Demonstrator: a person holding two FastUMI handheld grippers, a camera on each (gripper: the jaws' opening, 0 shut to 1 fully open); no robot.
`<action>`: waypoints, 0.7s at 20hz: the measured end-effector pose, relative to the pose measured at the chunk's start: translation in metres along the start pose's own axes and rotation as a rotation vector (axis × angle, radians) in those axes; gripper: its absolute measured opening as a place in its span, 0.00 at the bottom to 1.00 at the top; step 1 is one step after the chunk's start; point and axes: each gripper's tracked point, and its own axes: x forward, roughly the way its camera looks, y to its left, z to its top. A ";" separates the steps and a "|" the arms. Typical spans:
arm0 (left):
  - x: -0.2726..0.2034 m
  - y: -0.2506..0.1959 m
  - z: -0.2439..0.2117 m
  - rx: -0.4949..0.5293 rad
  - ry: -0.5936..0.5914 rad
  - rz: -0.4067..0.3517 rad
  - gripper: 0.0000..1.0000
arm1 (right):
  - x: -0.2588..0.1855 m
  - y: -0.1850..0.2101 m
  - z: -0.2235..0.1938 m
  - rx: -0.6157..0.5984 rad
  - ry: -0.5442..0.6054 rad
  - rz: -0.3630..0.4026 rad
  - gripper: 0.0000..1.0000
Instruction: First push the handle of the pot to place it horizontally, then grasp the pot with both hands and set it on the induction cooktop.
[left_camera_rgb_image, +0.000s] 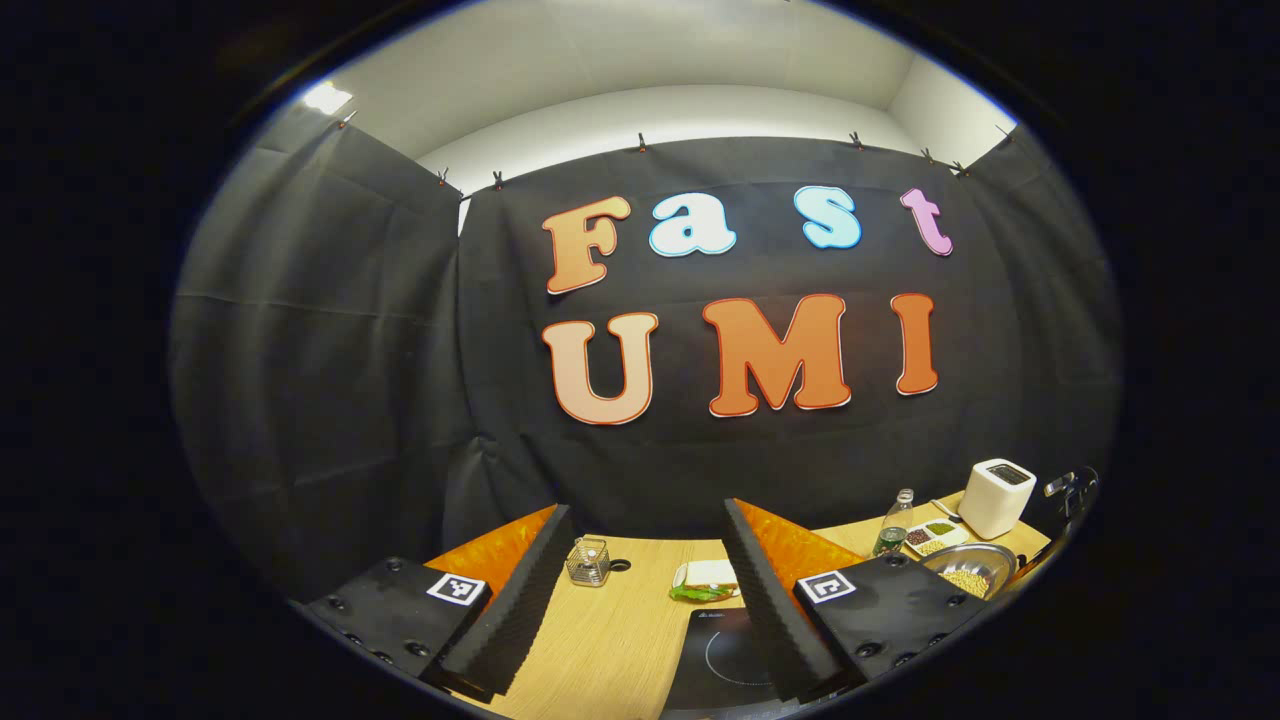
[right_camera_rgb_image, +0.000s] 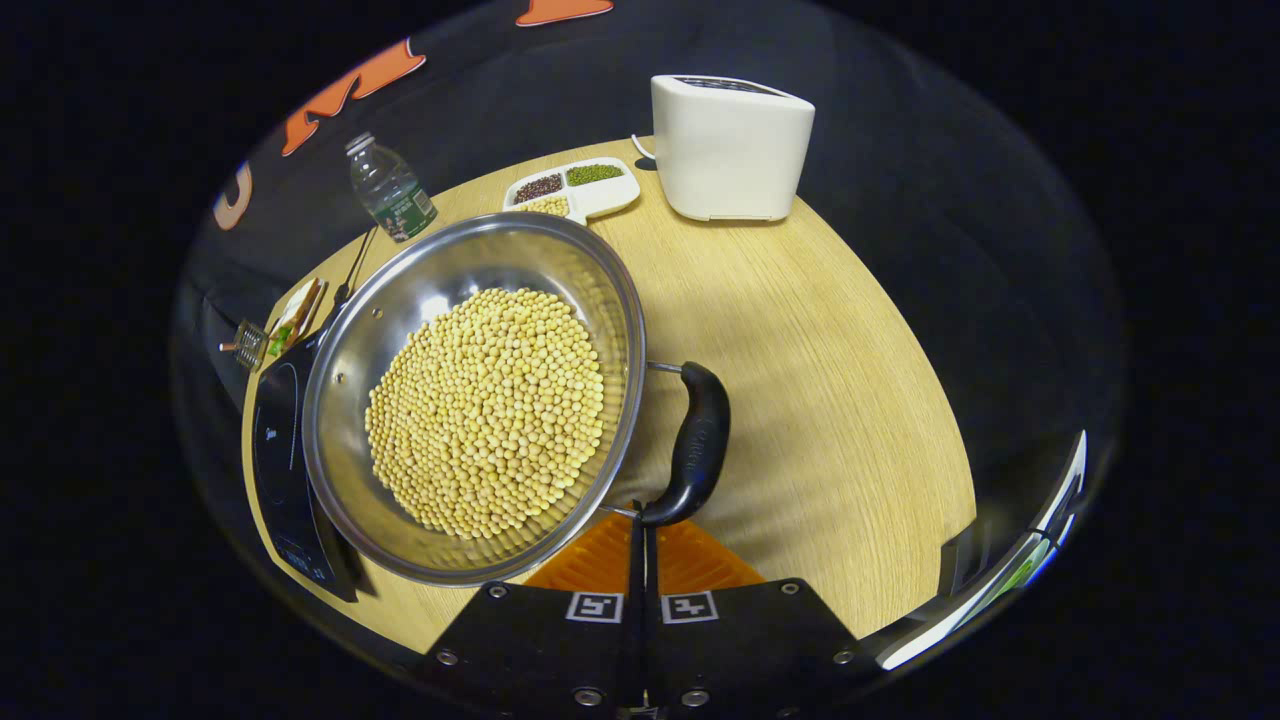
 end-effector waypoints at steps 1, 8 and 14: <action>0.000 0.001 -0.001 -0.001 0.003 0.004 0.98 | 0.002 -0.002 0.004 0.004 -0.001 -0.002 0.00; 0.009 -0.014 -0.018 0.006 0.042 -0.019 0.98 | 0.014 -0.011 0.033 0.008 -0.018 -0.054 0.00; 0.022 -0.053 -0.046 0.015 0.099 -0.083 0.98 | 0.027 -0.017 0.065 0.019 -0.039 -0.084 0.00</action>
